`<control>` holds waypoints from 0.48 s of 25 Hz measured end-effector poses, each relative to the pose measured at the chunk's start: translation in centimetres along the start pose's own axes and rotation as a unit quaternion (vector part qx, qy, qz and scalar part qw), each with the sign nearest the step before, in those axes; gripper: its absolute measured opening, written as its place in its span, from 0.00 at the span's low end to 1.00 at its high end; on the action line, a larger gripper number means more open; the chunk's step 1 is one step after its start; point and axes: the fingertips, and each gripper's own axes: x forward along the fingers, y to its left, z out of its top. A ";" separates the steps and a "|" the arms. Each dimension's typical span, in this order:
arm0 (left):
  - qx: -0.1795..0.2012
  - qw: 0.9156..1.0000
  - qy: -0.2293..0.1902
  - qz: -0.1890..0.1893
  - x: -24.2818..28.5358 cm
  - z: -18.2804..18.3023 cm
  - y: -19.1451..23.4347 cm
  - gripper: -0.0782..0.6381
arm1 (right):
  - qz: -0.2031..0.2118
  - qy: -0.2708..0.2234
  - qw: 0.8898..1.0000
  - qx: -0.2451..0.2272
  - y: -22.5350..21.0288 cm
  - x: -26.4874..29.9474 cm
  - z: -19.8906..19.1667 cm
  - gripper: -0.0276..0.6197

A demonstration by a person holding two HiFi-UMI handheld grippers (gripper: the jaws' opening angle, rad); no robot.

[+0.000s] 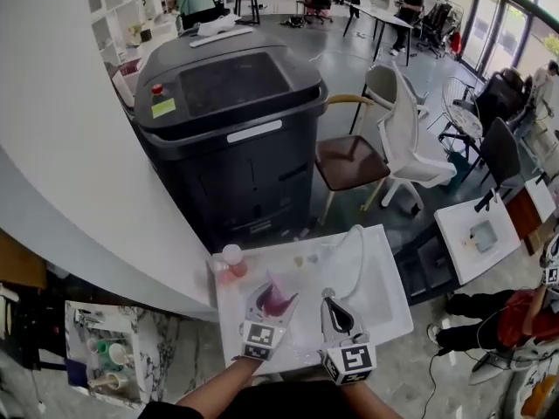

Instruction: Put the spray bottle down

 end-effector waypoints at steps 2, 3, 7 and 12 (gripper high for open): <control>-0.007 1.000 -0.008 0.004 2.6 -0.2 0.8 0.50 | 0.006 -0.003 1.000 0.000 -1.4 1.7 0.0 0.04; -0.008 1.000 -0.008 0.009 3.9 -0.6 1.4 0.50 | 0.010 -0.003 1.000 0.001 -2.0 2.6 0.1 0.04; -0.028 0.999 -0.003 0.045 7.4 -1.2 3.8 0.50 | 0.035 -0.002 0.999 0.024 -3.7 5.4 0.3 0.04; -0.003 0.998 -0.020 0.067 11.2 -1.0 4.9 0.50 | 0.047 -0.005 0.999 0.024 -5.7 8.7 1.3 0.04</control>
